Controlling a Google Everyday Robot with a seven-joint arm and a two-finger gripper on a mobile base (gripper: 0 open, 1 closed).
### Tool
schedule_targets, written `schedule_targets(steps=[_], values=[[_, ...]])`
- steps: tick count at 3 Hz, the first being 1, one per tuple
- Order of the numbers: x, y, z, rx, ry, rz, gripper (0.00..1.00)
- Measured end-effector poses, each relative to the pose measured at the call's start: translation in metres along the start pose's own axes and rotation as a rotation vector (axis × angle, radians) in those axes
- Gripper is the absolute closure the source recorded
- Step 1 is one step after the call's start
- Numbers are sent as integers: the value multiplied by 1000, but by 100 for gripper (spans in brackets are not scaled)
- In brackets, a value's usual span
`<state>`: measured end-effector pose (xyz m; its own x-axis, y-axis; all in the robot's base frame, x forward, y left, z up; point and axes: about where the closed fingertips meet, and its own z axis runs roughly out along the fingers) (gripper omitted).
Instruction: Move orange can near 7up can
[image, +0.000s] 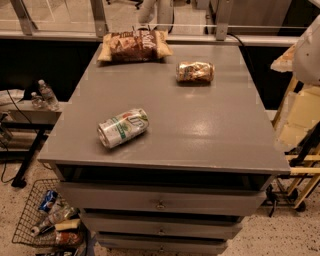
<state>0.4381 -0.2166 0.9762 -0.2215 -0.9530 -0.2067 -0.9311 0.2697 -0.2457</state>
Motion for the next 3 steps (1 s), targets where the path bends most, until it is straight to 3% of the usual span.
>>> schedule_targets(steps=[1,2,3], values=[[0,0,0,0,0,0,0],[-11,-38,10,33,-44,-5,0],[-32,-96,35,66,-82,-31,0]])
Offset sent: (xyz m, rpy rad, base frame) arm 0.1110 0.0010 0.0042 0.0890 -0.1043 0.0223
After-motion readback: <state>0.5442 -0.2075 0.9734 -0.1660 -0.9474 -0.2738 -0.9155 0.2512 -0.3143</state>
